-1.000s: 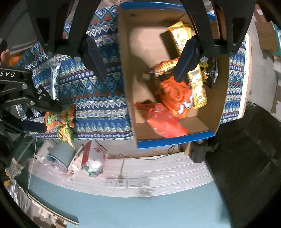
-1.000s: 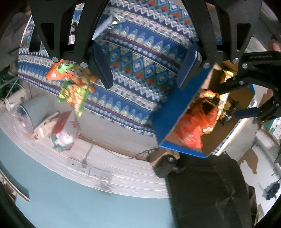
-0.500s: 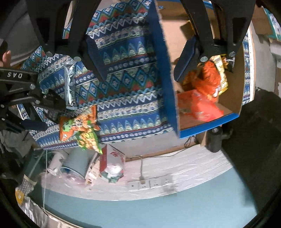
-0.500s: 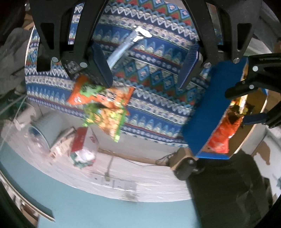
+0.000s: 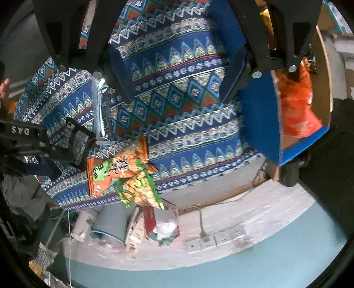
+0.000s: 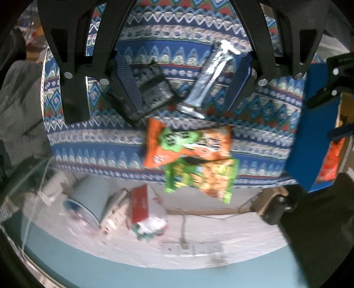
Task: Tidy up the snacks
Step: 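Move both tools back over the remaining snack pile, then grasp a black bag with the right tool while the left tool grasps the silver foil bar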
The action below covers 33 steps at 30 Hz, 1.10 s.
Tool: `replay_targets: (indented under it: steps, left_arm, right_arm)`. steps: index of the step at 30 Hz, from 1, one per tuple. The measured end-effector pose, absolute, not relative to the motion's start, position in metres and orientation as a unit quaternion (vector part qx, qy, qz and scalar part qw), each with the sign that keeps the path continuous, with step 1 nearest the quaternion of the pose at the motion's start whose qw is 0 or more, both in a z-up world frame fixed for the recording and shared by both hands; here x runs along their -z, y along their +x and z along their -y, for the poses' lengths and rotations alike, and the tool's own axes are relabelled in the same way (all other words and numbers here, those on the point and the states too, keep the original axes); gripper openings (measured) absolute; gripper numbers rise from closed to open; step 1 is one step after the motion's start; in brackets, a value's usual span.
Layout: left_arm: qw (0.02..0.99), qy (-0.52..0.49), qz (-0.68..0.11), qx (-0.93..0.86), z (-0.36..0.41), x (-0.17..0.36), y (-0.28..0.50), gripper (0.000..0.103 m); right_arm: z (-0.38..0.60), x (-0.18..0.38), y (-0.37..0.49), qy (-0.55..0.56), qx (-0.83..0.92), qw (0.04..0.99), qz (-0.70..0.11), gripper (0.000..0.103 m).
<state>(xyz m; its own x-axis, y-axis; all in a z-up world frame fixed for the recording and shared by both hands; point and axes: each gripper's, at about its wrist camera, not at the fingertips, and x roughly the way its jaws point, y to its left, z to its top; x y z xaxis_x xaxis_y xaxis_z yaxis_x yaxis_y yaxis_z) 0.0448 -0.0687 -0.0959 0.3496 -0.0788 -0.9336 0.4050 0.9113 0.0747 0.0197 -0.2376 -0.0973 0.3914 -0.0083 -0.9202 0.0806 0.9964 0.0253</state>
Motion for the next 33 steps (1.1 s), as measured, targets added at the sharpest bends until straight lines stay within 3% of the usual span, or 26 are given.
replay_targets:
  steps: [18,33]
  left_arm:
    - [0.773,0.160,-0.598,0.140,0.088,0.165,0.083,0.080]
    - [0.759,0.153,-0.612,0.162,0.111,0.174,0.083,0.080]
  right_arm:
    - [0.280,0.184,0.049,-0.012,0.110,0.795,-0.596,0.076]
    - [0.271,0.215,0.031,-0.106,0.113,0.769,-0.620,0.076]
